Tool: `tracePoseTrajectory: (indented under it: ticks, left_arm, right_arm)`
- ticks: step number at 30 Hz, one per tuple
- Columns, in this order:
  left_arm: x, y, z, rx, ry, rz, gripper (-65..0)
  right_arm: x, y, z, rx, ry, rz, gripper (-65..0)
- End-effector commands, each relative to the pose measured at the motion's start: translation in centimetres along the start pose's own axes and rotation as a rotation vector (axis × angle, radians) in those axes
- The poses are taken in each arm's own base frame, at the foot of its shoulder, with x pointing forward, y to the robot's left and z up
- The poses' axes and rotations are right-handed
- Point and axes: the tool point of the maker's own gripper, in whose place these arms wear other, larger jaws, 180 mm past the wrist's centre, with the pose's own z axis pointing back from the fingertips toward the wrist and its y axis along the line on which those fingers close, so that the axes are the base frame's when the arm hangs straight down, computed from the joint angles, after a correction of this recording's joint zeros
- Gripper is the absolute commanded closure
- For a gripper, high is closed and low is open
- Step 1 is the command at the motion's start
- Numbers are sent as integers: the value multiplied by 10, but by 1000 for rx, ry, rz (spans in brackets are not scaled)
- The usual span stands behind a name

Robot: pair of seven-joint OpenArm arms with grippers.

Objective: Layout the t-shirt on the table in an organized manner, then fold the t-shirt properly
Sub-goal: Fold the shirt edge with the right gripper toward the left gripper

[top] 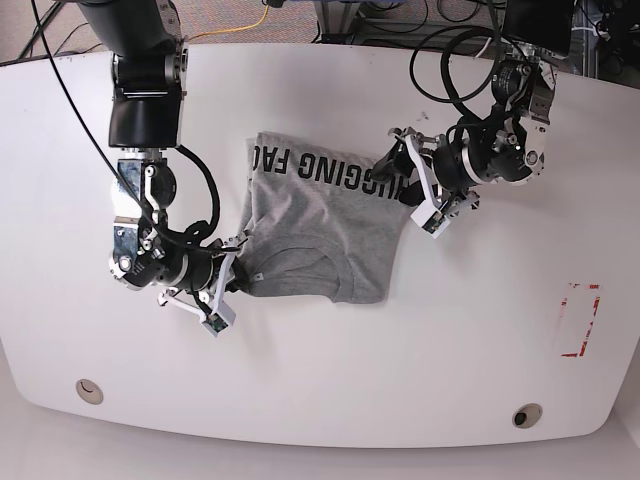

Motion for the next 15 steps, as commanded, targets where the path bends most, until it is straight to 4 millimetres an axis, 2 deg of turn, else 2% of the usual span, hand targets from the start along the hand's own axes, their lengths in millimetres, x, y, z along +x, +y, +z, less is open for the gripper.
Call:
tracePoseTrajectory:
  ticks: [1,9,10,15]
  left_arm:
    - [11,-1,3,-6,-41,-7,-343]
    - [9,-1,4,-6,-38,-6,-343]
    - [9,0,5,-2,-35,-10,-343]
    - [12,3,7,4,-38,-22,-343]
  right_arm:
    - [24,-12,10,-30,-62,22,-29]
    - [32,-14,12,-36,-86,29,-55]
    - [33,-14,13,-36,-92,29,-81]
    - [36,-24,20,-60,-115,34,-287]
